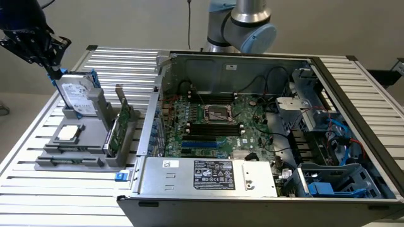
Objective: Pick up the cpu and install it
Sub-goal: 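Reach for the cpu, then pick up the cpu and move it towards the insertion slot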
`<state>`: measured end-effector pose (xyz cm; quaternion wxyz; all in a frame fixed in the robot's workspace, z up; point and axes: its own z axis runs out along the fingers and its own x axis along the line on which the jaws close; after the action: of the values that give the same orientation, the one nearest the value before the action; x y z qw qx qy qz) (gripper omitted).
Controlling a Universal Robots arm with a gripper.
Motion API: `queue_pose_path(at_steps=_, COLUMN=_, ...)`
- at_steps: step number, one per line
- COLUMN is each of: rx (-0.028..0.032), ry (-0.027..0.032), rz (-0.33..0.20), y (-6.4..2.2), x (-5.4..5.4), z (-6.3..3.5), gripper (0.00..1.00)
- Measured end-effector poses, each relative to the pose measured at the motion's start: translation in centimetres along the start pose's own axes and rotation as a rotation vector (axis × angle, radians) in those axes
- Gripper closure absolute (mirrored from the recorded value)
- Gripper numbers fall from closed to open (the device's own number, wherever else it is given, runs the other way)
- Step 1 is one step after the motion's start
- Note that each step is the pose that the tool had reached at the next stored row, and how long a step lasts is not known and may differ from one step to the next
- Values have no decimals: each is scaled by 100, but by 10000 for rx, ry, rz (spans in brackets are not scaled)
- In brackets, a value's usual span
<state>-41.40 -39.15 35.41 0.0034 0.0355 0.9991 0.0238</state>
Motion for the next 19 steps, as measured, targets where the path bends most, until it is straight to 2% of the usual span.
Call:
queue_pose_path(at_steps=2, rx=0, ry=0, rz=1, y=-5, x=89, z=11, gripper=89)
queue_pose_path(at_steps=3, rx=-1, ry=-2, rz=1, y=-6, x=101, z=11, gripper=89)
queue_pose_path(at_steps=19, rx=0, ry=2, rz=-46, y=-13, x=123, z=10, gripper=89)
